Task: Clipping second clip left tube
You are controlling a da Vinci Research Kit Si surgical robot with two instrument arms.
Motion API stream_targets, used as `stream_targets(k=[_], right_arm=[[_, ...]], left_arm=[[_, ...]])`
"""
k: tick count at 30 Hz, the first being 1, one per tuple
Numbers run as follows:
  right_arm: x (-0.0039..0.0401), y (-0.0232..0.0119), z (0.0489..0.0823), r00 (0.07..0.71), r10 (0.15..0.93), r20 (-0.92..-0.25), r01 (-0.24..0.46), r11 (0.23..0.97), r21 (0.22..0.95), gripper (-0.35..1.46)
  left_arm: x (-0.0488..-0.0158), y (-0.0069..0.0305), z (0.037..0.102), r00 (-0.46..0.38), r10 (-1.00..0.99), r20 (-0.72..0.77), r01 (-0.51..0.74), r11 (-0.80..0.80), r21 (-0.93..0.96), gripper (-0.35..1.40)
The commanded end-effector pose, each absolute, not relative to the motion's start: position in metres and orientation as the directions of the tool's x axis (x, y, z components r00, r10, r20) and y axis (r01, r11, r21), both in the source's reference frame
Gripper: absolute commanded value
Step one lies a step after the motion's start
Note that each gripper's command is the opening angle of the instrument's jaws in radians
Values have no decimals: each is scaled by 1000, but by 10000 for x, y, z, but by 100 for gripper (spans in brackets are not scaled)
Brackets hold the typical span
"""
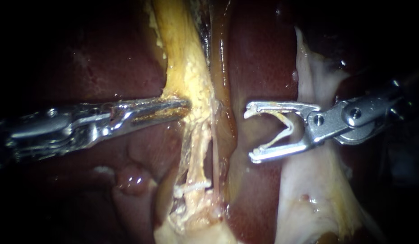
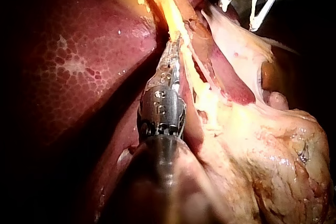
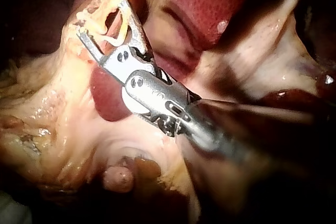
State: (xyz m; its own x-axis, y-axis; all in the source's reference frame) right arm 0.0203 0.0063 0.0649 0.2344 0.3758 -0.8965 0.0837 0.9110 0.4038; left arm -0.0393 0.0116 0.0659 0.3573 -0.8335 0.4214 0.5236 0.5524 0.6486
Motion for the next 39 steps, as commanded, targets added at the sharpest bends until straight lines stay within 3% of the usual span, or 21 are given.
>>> stream_targets(k=[1,9,15,24,39], right_arm=[[203,58,649,233,416,-879,70,894,442,60],[220,35,676,357,610,-707,29,750,661,58],[247,12,706,394,653,-647,30,694,719,58],[293,-15,738,424,658,-622,49,669,741,57],[334,-19,765,433,642,-632,78,672,736,57]], left_arm=[[-392,115,657,358,-833,422,522,553,649,-35],[-380,124,625,355,-838,413,527,545,652,-35],[-367,135,589,345,-829,440,531,559,637,-35],[-353,143,546,321,-821,472,531,569,628,-35],[-356,136,529,318,-814,487,530,578,620,-35]])
